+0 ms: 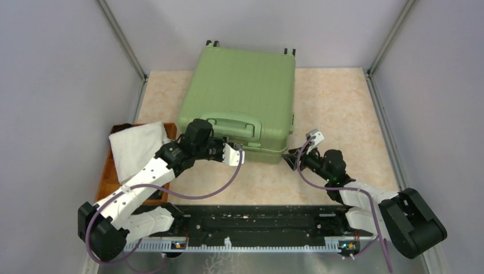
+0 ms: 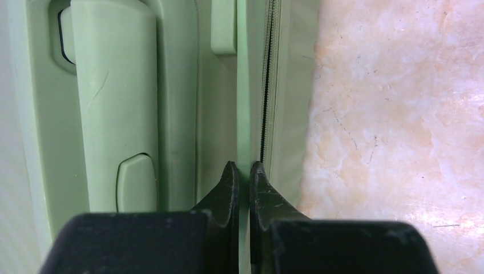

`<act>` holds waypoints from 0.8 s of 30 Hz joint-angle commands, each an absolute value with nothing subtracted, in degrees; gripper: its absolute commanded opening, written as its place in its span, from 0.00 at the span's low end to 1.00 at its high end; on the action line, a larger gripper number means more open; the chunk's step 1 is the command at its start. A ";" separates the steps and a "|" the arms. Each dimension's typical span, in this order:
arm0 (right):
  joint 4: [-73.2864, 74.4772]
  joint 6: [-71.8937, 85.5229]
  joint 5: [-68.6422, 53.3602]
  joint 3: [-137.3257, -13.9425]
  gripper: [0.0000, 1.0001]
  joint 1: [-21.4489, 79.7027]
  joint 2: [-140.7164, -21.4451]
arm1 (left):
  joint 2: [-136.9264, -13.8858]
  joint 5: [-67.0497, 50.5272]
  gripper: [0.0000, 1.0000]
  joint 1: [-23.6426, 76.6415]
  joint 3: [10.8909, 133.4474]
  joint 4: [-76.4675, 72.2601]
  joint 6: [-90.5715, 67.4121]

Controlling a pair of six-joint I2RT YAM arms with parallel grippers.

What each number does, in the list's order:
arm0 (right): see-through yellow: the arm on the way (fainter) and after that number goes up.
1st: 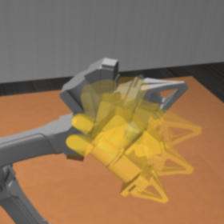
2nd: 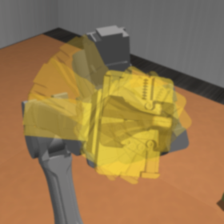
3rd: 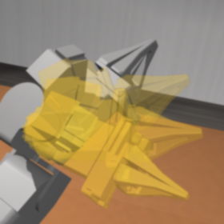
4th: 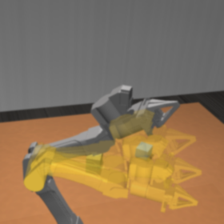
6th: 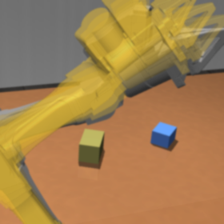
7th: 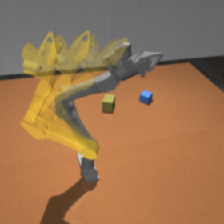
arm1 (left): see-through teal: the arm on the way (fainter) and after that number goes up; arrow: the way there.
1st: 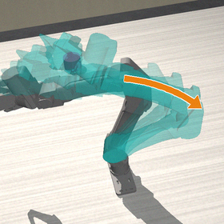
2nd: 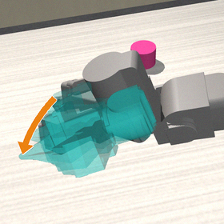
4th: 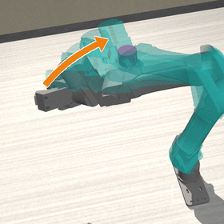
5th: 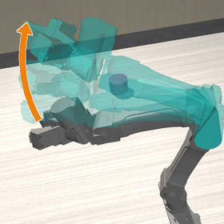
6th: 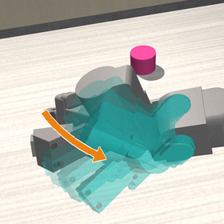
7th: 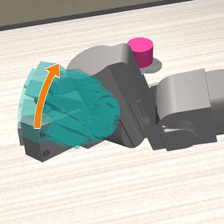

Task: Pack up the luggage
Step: Zip the luggage at the center of the board.

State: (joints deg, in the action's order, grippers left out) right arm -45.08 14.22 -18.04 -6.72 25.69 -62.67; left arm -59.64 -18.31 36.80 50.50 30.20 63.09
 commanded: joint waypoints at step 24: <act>-51.94 17.49 -15.80 -5.12 0.27 25.50 -58.96 | -58.77 -15.05 0.00 36.94 60.56 11.29 63.63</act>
State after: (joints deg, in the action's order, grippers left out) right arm -49.45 16.10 -20.32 -4.75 25.69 -61.47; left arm -61.43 -17.10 36.82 52.84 31.59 61.63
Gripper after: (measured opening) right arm 0.074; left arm 0.039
